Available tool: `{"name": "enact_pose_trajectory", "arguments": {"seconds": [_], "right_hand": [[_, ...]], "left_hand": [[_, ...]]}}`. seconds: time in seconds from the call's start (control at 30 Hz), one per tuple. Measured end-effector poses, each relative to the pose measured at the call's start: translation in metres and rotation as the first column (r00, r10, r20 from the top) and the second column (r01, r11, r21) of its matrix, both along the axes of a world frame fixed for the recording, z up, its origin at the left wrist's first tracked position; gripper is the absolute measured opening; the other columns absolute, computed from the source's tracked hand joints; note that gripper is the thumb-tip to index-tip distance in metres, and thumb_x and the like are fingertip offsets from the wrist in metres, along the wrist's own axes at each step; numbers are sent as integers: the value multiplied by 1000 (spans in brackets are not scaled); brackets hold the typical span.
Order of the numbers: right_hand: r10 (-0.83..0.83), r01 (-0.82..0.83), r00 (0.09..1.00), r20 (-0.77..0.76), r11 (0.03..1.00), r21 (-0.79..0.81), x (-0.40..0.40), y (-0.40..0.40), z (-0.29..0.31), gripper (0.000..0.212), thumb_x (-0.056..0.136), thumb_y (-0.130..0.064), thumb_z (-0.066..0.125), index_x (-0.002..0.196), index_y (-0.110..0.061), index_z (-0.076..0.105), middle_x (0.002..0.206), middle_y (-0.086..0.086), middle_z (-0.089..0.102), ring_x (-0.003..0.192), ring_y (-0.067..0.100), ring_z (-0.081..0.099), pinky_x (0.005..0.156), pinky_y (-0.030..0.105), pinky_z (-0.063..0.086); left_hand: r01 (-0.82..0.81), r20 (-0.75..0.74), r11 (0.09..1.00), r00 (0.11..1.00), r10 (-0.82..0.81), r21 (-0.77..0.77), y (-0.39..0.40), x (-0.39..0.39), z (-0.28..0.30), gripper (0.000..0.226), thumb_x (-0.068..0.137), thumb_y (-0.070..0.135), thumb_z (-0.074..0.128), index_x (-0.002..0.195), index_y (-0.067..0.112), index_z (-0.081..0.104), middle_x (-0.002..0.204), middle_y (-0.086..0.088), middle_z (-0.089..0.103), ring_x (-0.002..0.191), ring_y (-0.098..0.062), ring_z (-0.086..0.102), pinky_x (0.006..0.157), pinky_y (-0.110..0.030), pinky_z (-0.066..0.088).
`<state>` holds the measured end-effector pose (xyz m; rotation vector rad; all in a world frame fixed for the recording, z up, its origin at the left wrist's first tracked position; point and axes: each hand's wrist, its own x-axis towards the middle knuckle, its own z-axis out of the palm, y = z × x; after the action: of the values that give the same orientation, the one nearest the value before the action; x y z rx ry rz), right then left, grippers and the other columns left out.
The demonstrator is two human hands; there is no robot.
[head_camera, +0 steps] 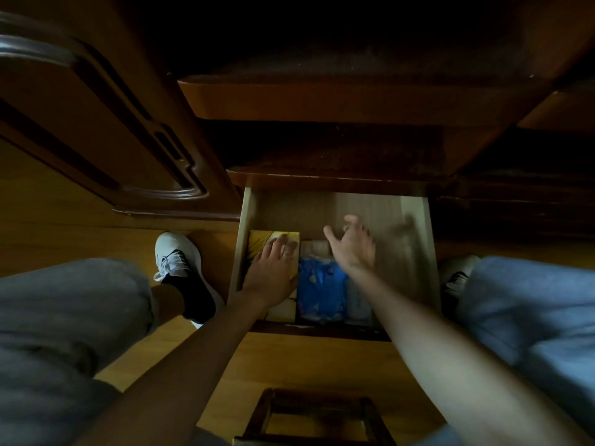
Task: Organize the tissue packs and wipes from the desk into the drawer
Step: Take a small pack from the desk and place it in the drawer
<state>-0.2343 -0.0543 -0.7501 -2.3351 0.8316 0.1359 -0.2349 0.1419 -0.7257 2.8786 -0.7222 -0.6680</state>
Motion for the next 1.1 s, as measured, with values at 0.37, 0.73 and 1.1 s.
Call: {"name": "enact_pose_trajectory", "arguments": {"seconds": [0.37, 0.73, 1.1], "right_hand": [[343, -355, 871, 351, 934, -29, -18, -65, 224, 14, 99, -31, 64, 108, -40, 70, 108, -21, 69, 95, -4, 63, 74, 16, 50], [456, -138, 799, 391, 773, -620, 37, -145, 453, 42, 101, -49, 52, 137, -30, 59, 142, -8, 59, 133, 21, 49, 105, 40, 41], [460, -95, 802, 382, 729, -678, 105, -196, 473, 36, 94, -51, 54, 71, -24, 62, 60, -7, 58, 63, 13, 60, 57, 32, 39]], "left_hand": [[156, 518, 916, 853, 63, -369, -18, 39, 228, 39, 95, 29, 58, 134, 30, 58, 134, 6, 58, 115, -16, 61, 80, -32, 54], [284, 742, 846, 647, 178, -451, -79, 112, 438, 27, 94, 25, 57, 119, 27, 67, 123, 7, 61, 117, -18, 53, 77, -39, 55], [191, 595, 881, 795, 120, -432, -192, 239, 453, 44, 90, 32, 56, 133, 26, 58, 137, -1, 52, 125, -23, 49, 93, -40, 46]]}}
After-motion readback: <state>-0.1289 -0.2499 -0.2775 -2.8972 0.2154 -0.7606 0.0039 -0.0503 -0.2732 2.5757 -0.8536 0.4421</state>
